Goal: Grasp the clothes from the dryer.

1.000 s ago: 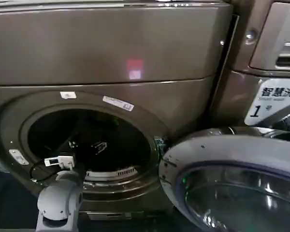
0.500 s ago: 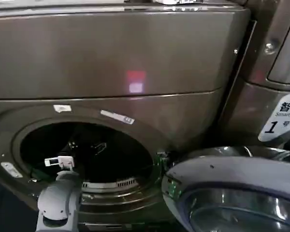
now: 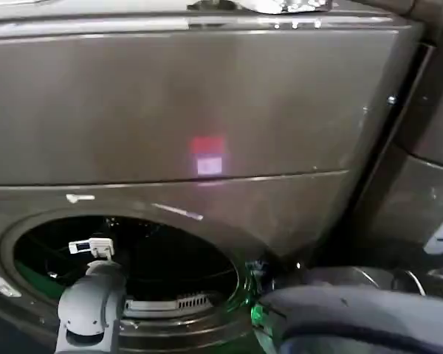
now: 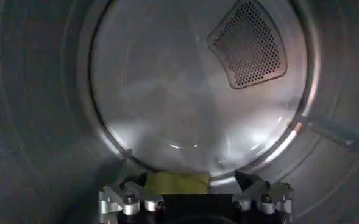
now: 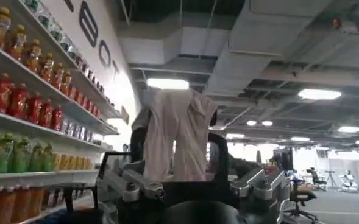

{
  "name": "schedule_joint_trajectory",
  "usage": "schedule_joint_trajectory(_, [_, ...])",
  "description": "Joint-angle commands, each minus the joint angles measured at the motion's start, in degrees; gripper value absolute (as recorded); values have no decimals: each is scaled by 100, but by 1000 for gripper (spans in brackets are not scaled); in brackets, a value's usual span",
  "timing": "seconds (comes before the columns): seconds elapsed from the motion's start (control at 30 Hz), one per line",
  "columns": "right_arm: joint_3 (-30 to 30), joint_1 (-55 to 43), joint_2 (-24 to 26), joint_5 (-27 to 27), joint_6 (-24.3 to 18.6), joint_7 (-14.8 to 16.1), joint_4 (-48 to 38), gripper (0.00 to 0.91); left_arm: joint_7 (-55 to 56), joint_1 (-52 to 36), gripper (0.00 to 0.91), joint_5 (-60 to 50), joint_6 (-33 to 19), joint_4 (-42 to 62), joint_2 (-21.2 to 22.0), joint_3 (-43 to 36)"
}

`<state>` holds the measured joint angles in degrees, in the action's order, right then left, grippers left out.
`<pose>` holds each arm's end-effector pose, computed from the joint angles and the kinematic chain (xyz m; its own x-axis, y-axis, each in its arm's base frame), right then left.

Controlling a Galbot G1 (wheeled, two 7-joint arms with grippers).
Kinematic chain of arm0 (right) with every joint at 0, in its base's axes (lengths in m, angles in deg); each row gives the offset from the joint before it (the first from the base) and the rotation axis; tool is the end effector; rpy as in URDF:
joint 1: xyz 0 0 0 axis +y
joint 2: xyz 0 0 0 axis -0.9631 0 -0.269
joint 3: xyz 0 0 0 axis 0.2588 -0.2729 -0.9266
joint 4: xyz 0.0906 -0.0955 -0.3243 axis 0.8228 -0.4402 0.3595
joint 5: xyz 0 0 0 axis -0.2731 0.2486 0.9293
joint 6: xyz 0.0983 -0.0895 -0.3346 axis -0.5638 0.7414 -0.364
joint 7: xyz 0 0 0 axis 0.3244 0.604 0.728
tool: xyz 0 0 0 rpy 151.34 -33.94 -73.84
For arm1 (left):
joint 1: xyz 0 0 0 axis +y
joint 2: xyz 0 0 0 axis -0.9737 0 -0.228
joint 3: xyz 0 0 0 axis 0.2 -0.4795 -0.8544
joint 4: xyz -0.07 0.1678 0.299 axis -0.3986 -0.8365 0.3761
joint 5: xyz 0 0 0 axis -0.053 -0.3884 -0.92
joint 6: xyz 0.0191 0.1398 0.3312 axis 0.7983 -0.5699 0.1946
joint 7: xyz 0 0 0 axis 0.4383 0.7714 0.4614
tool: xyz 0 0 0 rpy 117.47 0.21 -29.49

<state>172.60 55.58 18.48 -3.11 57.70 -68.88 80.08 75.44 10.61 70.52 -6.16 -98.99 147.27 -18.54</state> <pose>-0.1845 -0.5034 -0.0320 0.0397 0.9275 -0.3718 0.9930 -0.0779 -0.0884 0.3351 0.0088 -0.1834 -0.9669 -0.0478 0.2508 -0.0078 0.9874 0.1581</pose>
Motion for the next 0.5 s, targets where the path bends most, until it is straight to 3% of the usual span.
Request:
schedule_joint_trajectory(0.03, [-45, -11, 7, 21, -45, 27, 12, 907, -29, -1572, 907, -124, -1156, 2088, -5, 99])
schedule_joint_trajectory(0.5, [-247, -121, 15, 47, -102, 78, 28, 907, -58, -3400, 907, -43, -2073, 5103, 42, 113])
